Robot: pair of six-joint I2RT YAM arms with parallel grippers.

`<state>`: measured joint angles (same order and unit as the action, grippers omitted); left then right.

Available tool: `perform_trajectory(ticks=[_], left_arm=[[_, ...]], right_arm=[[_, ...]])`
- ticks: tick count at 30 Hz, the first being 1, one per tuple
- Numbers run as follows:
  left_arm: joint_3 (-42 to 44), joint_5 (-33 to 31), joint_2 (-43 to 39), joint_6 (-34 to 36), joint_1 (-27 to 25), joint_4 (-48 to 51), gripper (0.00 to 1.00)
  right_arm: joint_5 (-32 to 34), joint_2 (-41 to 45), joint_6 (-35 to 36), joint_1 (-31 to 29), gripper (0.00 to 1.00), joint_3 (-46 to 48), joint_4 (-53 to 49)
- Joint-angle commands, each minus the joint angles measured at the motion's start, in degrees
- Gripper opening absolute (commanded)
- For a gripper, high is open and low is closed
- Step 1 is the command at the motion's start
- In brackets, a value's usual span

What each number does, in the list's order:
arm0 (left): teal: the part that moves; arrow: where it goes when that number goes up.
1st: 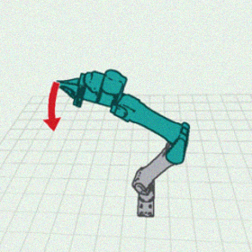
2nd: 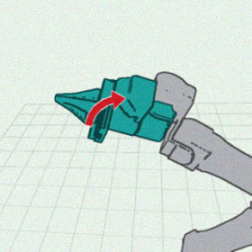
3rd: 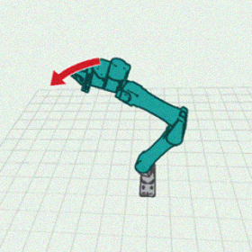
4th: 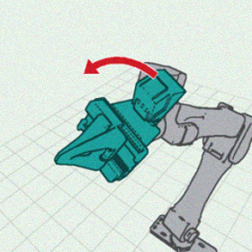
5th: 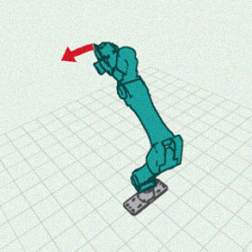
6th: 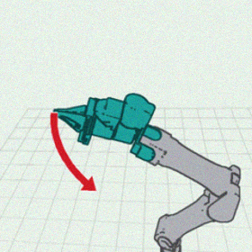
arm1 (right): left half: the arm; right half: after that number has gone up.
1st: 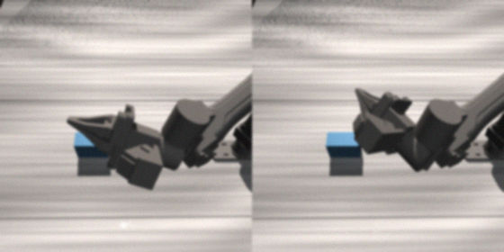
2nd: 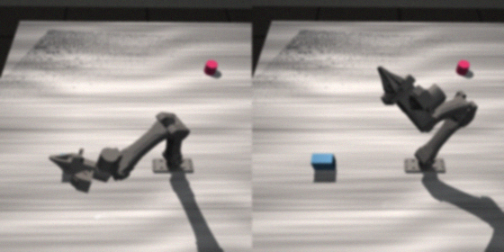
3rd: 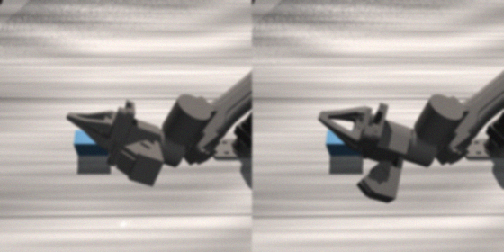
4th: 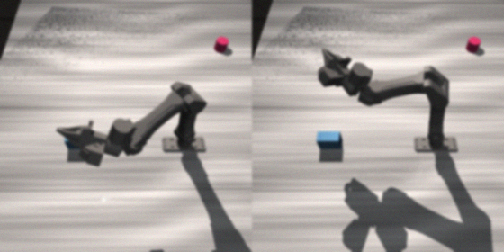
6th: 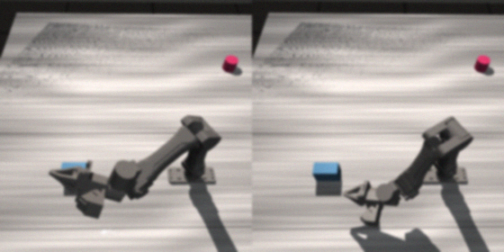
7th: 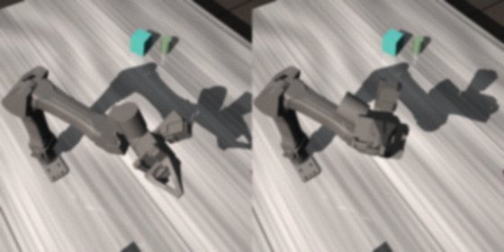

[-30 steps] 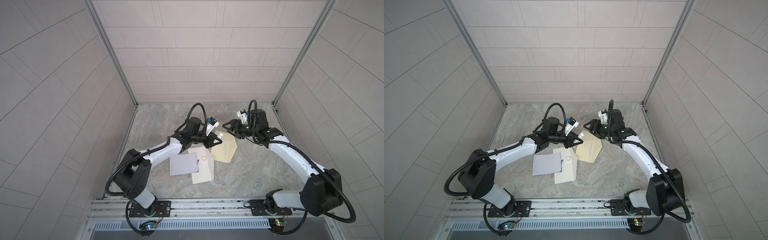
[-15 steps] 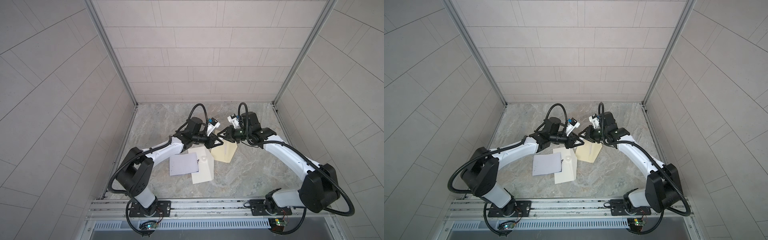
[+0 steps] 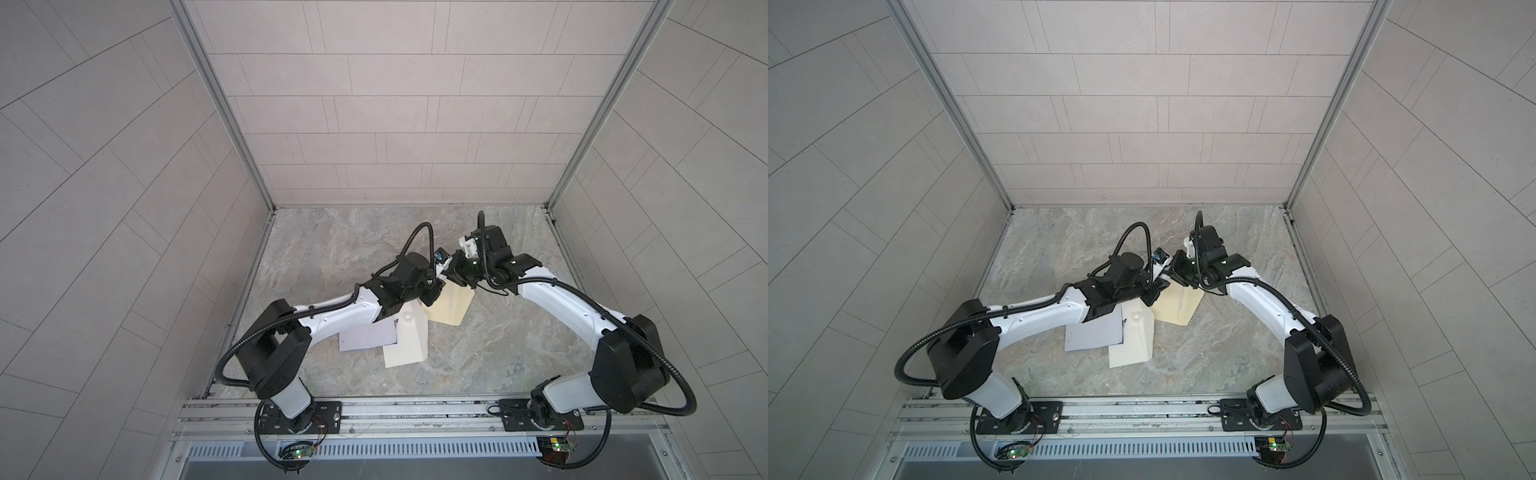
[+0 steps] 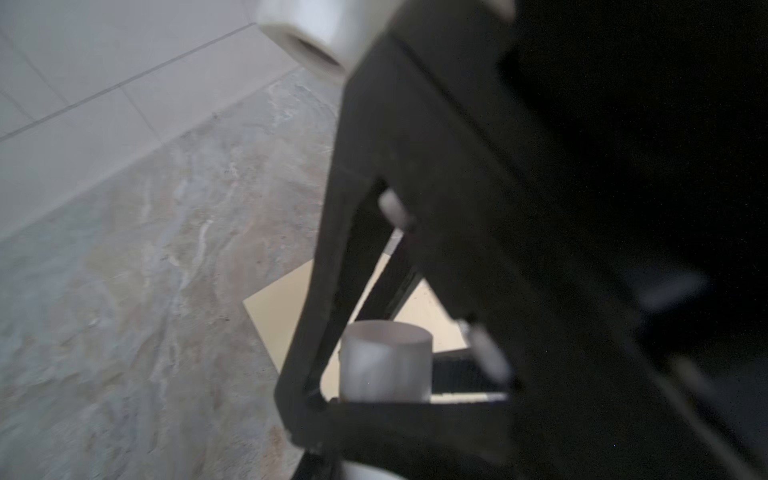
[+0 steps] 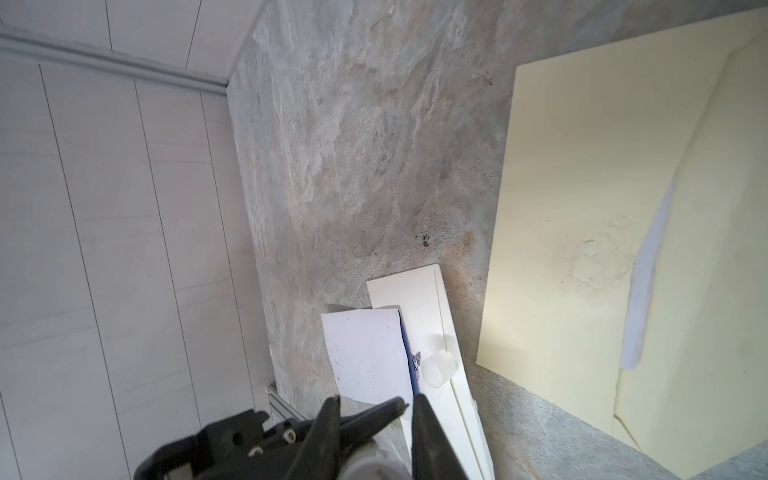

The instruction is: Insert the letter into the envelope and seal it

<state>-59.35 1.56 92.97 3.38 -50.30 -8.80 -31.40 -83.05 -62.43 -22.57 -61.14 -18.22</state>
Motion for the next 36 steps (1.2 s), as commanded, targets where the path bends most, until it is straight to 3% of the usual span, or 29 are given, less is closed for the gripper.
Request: perform_trajectory(ticks=[1, 3, 5, 9, 11, 14, 19, 26, 32, 34, 36], left_arm=[[0.2, -16.2, -0.5, 13.5, -3.5, -9.0, 0.00], [1.1, -16.1, -1.4, 9.8, -3.3, -9.6, 0.00], [1.7, -9.3, -3.0, 6.6, -1.4, -7.8, 0.00], [1.2, 11.4, -5.5, -4.0, 5.4, -3.2, 0.00], [0.3, 22.7, -5.5, -7.6, 8.5, -1.4, 0.00], [-1.3, 35.1, -5.0, -11.2, 11.9, 0.1, 0.00], [-3.6, 47.7, -2.4, -15.1, 14.0, -0.1, 0.00], [-2.9, 51.1, -0.5, -22.3, 14.4, -7.8, 0.00], [-3.1, 50.8, -0.1, -22.8, 14.4, -8.2, 0.00], [-3.2, 50.5, 0.0, -22.7, 14.4, -7.9, 0.00], [-3.2, 50.1, 0.3, -22.4, 14.4, -7.4, 0.00]], right_arm=[[11.2, -2.7, -14.6, -1.2, 0.00, 5.2, -0.3], [9.8, -2.7, -16.8, -1.1, 0.00, 6.8, 3.9], [8.0, -2.3, -15.1, -1.1, 0.02, 6.9, 7.4], [2.8, 0.2, -5.5, -0.6, 0.41, 3.4, 8.7], [1.5, 2.7, -0.4, -0.3, 0.52, 2.1, 8.2], [-1.5, 5.7, 5.1, 1.5, 0.56, 0.3, 6.0], [-6.5, 8.6, 10.9, 3.7, 0.57, -1.0, 4.4], [-7.7, 9.1, 14.6, 3.7, 0.55, -2.4, -0.3], [-8.6, 8.4, 14.9, 3.2, 0.51, -1.7, -0.5], [-8.9, 8.2, 15.0, 3.1, 0.44, -1.5, -0.4], [-8.9, 8.1, 15.0, 3.1, 0.31, -1.4, -0.6]])
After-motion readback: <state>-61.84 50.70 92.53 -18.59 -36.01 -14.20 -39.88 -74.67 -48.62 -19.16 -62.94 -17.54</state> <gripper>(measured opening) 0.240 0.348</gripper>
